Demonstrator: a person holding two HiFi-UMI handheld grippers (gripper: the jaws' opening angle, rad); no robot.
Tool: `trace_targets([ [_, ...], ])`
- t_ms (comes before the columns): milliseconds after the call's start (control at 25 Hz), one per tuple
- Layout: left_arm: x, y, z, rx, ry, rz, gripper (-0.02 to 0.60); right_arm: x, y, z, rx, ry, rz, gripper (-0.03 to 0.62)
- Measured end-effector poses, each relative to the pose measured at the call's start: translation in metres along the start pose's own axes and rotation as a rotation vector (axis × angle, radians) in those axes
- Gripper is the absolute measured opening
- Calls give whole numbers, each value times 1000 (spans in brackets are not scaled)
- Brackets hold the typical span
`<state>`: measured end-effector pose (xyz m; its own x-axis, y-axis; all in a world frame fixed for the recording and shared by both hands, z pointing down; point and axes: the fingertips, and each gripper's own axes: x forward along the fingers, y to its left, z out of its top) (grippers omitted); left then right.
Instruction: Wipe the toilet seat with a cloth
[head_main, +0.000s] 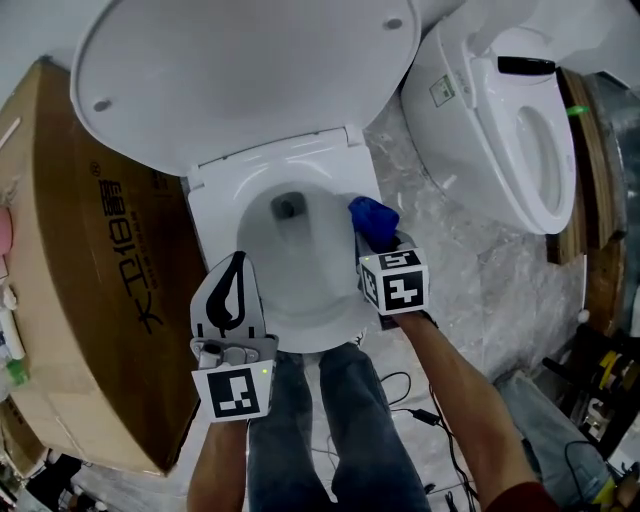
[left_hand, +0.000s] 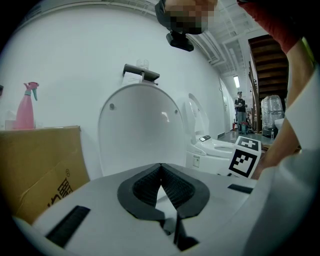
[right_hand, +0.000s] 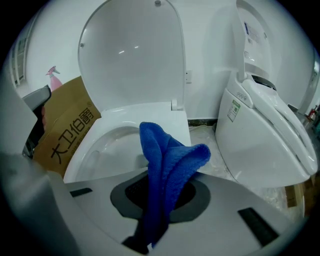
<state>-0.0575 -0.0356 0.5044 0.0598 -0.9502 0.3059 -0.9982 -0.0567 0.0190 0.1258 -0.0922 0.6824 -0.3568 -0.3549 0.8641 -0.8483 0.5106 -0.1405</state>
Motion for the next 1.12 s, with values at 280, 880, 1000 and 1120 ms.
trace_targets([
  [280, 8, 10, -1, -9, 6, 15, 15, 22, -14, 53, -19, -39, -25, 66],
  [880, 6, 50, -2, -36, -6, 72, 15, 55, 18, 127, -53, -101, -89, 63],
  [1000, 0, 61, -5, -35, -2, 85, 15, 62, 47, 136, -129, -103, -81, 64],
  [1120, -8, 73, -8, -39, 1, 104, 15, 69, 82, 140, -166, -99, -46, 64],
])
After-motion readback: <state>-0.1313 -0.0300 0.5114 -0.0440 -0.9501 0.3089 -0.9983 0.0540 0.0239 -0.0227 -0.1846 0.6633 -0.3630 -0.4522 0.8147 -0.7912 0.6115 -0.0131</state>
